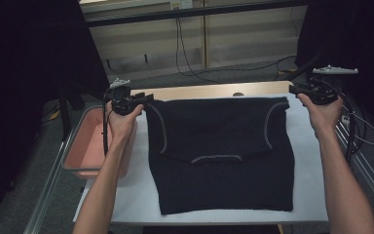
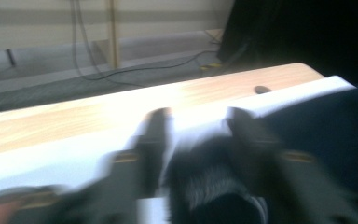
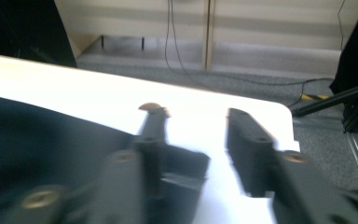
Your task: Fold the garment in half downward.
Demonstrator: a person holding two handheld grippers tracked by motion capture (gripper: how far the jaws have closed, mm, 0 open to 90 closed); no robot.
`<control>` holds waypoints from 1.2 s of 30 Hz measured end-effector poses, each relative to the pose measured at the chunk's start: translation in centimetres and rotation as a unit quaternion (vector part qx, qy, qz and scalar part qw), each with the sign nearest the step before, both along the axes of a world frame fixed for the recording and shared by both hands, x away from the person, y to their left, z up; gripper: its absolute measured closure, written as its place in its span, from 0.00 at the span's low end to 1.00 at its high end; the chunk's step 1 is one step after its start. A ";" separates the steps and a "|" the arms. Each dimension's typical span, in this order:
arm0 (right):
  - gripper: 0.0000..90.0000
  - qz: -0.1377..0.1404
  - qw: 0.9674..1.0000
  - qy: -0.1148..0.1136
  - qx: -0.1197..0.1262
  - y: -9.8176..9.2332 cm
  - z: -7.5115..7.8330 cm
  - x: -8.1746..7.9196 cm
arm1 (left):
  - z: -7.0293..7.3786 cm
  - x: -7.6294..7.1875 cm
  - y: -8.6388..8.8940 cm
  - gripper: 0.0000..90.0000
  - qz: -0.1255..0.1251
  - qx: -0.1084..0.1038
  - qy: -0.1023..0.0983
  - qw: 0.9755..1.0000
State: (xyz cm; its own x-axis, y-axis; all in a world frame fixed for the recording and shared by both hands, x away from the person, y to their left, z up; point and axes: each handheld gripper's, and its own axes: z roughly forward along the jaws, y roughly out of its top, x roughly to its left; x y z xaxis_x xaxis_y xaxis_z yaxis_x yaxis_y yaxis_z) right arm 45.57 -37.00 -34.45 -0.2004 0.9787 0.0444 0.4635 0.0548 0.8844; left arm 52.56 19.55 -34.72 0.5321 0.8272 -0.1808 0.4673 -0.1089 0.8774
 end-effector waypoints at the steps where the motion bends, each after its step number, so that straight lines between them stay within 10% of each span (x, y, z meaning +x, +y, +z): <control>1: 0.57 0.006 1.000 0.001 -0.002 0.1 -0.1 -0.1 | -0.1 -0.1 -0.1 0.49 -0.004 0.000 0.002 1.000; 14: 0.45 0.116 0.993 0.011 -0.010 3.7 -2.1 -3.9 | -1.4 -4.4 -1.8 0.18 -0.053 0.058 -0.025 0.997; 19: 0.43 0.164 0.985 0.030 -0.033 5.4 -2.8 -5.6 | -2.9 -6.8 -1.8 0.09 -0.070 0.052 0.010 0.996; 25: 0.39 0.198 0.978 0.052 -0.029 6.9 -4.3 -6.7 | -5.1 -8.8 -2.6 0.06 -0.124 0.085 0.007 0.989; 36: 0.29 0.226 0.969 0.087 -0.042 9.3 -8.6 -7.1 | -7.9 -9.8 -3.5 0.10 -0.135 0.098 0.034 0.986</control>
State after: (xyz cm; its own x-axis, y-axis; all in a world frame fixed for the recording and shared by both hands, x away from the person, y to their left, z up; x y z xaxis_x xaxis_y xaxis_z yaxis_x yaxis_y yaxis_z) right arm 38.44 -27.74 -43.07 -0.6063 0.7942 0.0402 0.5175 0.3557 0.7783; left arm 42.78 16.08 -42.59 0.7293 0.6801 -0.0747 0.4549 -0.4004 0.7955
